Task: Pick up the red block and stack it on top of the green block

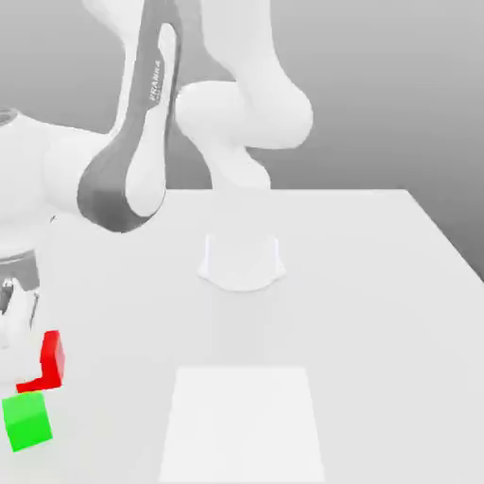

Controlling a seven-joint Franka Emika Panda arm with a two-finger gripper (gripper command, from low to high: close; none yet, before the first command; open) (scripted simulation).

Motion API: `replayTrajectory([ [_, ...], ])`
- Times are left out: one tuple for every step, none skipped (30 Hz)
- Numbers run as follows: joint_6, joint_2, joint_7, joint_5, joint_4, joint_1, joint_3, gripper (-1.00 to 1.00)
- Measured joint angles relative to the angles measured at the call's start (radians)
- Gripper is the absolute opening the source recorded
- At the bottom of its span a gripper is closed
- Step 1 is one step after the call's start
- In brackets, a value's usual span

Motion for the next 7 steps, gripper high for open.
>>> replayTrajectory([
  [0.023, 0.030, -0.009, 0.012, 0.006, -0.008, 0.004, -1.00],
  [0.052, 0.064, -0.018, 0.025, 0.010, -0.014, 0.010, -1.00],
  [0.083, 0.099, -0.028, 0.038, 0.013, -0.021, 0.018, -1.00],
  [0.108, 0.125, -0.034, 0.048, 0.015, -0.026, 0.024, 1.00],
  [0.108, 0.125, -0.034, 0.048, 0.015, -0.026, 0.024, 1.00],
  [0.108, 0.125, -0.034, 0.048, 0.015, -0.026, 0.024, 1.00],
  [0.108, 0.125, -0.034, 0.048, 0.015, -0.026, 0.024, 1.00],
])
